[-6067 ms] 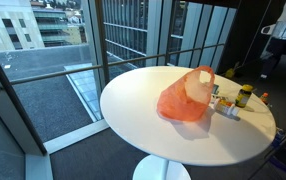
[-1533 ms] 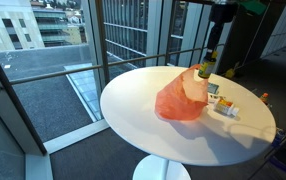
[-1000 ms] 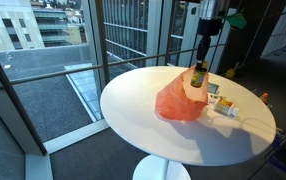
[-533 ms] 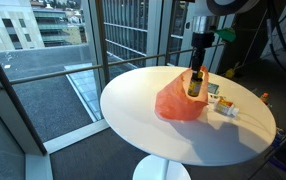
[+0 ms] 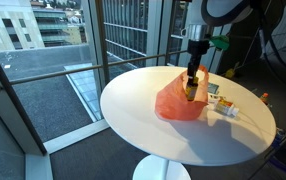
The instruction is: Put the brown bottle in the plastic
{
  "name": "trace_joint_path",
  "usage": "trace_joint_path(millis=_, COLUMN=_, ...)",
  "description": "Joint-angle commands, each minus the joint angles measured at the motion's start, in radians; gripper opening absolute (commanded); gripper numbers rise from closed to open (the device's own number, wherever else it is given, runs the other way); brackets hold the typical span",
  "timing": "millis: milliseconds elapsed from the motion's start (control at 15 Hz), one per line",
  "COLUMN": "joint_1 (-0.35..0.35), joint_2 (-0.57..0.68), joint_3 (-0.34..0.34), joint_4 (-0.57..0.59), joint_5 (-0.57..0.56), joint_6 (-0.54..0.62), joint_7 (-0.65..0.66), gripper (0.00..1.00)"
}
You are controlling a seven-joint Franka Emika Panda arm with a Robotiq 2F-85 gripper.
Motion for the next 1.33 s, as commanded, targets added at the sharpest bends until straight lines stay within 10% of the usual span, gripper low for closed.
trace_joint_path(millis=0, joint_1=-0.002, joint_2=0.025, joint_3=0.003, joint_4=0.016, joint_5=0.002, joint_6=0.034, joint_7=0.004, gripper=0.19)
trace_joint_path(millis=867, joint_1=-0.009, joint_2=0.064, joint_3=-0.002, joint_4=-0.004, joint_5=0.002, joint_6=0.089, joint_7=0.007, gripper=0.19)
trace_joint_path(millis=933, joint_1=-0.010, joint_2=0.059, joint_3=-0.002, joint_4=-0.008, joint_5=0.002, joint_6=0.088, joint_7=0.005, gripper=0.69)
trace_joint_path(millis=1267, joint_1=-0.029, joint_2=0.006, joint_3=-0.004, joint_4=-0.029, joint_5=0.014, joint_6=0.050, joint_7=-0.007, gripper=0.99)
